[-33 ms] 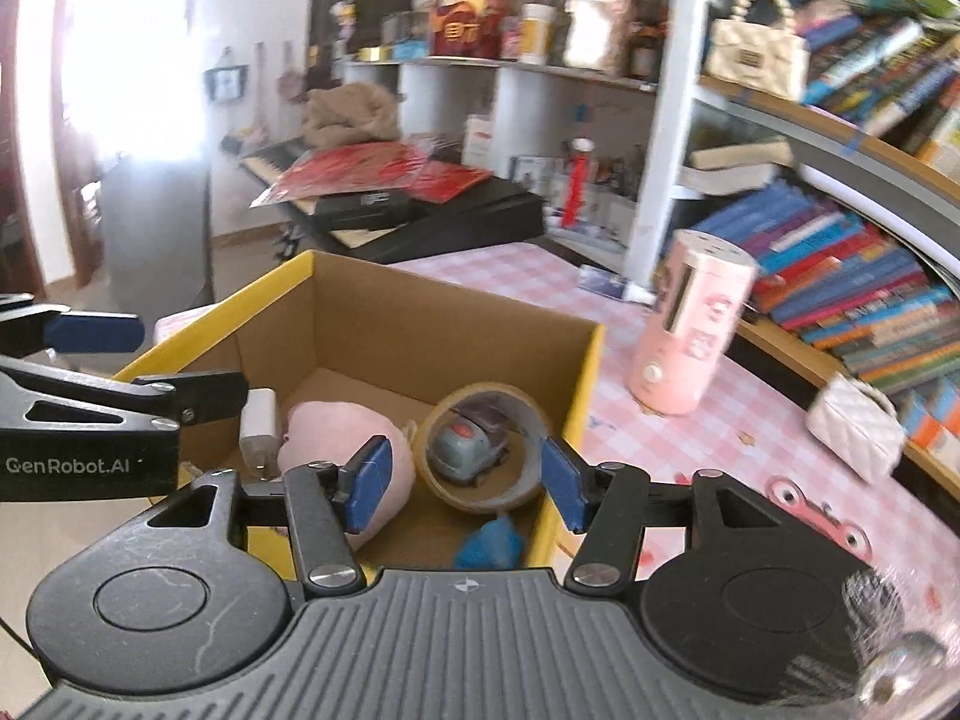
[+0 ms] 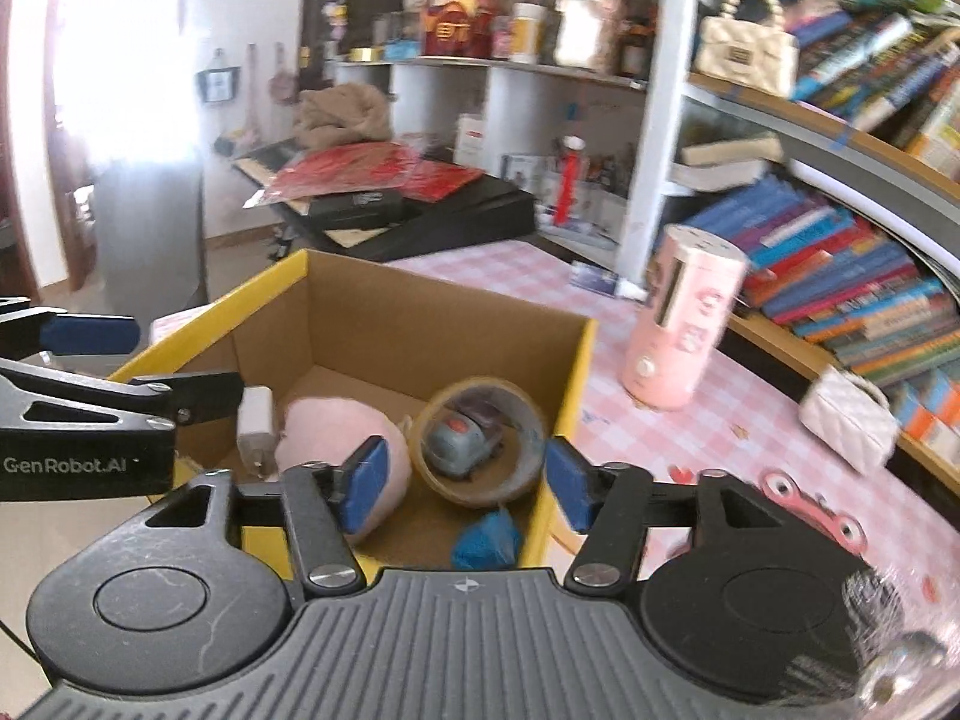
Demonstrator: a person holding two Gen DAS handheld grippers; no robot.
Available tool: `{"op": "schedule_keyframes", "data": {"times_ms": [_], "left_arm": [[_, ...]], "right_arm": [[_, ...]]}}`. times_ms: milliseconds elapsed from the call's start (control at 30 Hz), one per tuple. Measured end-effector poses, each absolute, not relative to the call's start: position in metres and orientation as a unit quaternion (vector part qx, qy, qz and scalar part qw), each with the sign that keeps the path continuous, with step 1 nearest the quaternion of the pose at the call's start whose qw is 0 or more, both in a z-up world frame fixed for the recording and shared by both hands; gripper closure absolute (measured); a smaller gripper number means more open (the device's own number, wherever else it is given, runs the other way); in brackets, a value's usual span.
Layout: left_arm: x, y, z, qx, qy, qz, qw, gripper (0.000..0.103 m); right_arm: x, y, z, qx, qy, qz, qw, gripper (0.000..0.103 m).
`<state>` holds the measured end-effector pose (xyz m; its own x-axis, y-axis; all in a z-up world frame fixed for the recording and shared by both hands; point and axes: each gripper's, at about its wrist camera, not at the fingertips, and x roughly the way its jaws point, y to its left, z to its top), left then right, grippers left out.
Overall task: Organize objects
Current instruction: 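Withdraw both grippers up and away from the yellow box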
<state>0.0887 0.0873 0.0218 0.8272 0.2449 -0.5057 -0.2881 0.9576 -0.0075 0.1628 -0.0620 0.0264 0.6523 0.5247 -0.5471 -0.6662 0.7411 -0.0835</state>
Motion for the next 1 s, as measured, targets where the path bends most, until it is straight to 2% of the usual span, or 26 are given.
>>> {"op": "schedule_keyframes", "data": {"times_ms": [400,1000], "left_arm": [[0.047,0.071,0.008,-0.019,0.292,0.097,0.951,0.018],[0.001,0.052,-0.009,0.004,0.336,0.032,0.941,0.017]], "right_arm": [[0.111,-0.081,0.007,-0.11,0.293,0.241,0.919,0.038],[0.034,-0.111,-0.014,-0.088,0.338,0.156,0.924,0.031]]}}
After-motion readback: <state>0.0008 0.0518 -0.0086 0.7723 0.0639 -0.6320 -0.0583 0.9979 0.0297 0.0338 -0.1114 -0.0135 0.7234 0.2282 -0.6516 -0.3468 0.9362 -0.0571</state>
